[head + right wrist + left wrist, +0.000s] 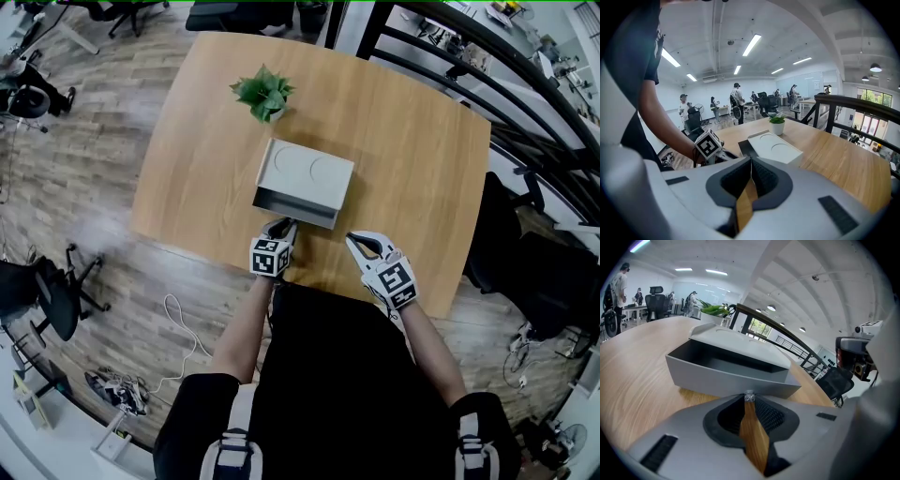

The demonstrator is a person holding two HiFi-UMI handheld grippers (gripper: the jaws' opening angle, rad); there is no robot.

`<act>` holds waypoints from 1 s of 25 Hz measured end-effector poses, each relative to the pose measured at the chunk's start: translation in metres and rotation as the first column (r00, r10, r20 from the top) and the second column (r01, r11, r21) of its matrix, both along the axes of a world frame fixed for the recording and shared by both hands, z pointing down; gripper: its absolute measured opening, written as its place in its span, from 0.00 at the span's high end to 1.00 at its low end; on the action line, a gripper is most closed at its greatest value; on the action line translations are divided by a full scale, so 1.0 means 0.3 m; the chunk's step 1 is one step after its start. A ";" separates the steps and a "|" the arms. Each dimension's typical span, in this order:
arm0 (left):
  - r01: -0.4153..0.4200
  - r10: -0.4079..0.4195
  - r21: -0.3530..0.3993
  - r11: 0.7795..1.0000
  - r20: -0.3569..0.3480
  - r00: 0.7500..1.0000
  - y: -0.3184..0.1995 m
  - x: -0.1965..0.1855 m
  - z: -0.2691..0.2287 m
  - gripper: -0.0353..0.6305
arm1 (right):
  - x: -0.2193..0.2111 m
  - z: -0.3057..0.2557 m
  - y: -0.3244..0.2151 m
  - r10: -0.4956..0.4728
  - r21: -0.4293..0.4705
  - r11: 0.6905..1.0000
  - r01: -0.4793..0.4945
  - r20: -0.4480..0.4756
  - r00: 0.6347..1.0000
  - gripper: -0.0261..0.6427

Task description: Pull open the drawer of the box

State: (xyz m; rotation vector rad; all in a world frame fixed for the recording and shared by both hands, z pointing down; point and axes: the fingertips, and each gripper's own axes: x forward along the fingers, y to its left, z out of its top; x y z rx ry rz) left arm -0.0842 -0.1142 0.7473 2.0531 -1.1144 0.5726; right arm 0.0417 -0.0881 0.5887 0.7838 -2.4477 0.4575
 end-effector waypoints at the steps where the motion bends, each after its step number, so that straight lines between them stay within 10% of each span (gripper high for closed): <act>1: 0.000 0.000 0.000 1.000 0.002 1.000 0.002 -0.001 0.002 0.82 | 0.002 0.001 0.001 -0.002 0.002 1.000 0.002 -0.001 1.000 0.92; 25: 0.034 -0.034 0.003 0.999 0.044 0.998 0.099 -0.033 0.011 0.82 | 0.036 -0.016 0.070 0.000 0.030 1.000 0.000 0.006 1.000 0.92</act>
